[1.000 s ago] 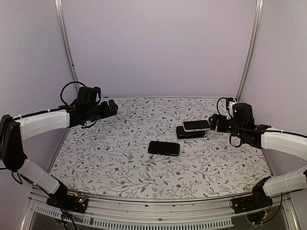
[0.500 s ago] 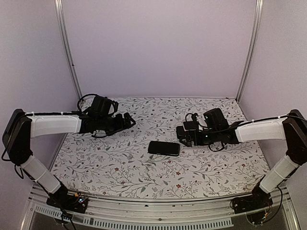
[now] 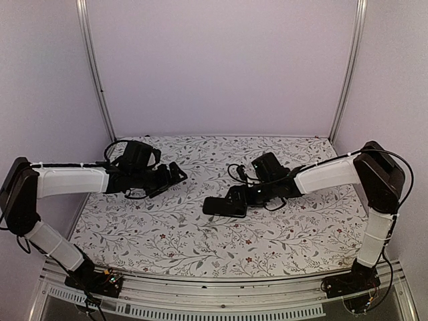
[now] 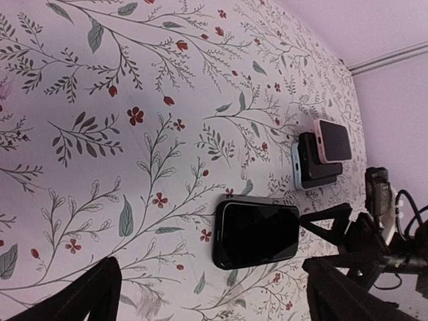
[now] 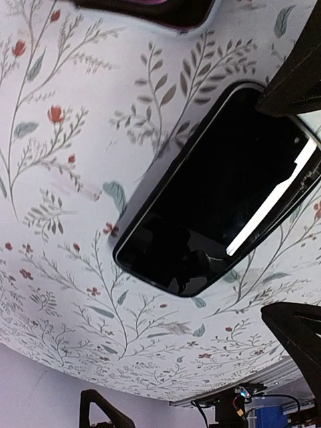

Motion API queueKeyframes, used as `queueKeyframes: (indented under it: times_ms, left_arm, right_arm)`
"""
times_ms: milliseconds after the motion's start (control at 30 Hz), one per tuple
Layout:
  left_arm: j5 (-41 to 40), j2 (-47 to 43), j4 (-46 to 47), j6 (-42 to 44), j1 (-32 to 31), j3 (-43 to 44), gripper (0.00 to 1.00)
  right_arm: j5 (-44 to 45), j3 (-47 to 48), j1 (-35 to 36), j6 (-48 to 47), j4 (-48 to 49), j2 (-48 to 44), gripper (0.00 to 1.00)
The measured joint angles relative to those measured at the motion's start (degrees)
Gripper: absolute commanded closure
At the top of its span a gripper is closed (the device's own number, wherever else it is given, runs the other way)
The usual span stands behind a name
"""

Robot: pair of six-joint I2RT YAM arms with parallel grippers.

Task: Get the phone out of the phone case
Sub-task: Move the phone with the phone case to the center of the board.

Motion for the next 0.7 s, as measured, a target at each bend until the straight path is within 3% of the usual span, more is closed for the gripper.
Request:
queueKeyframes:
  times_ms: [333, 700]
  left_arm:
    - [1.1, -2.5, 0.0, -2.3, 2.8, -2.3, 0.02]
    - [4.1, -2.7, 2.1, -4.4, 3.6, -2.3, 0.02]
  right_arm:
    - [-0.3, 13.6, 11.4, -1.3, -5.7, 6.6, 0.01]
    - [8.5, 17.3, 6.7, -25.5, -14.3, 6.8, 0.01]
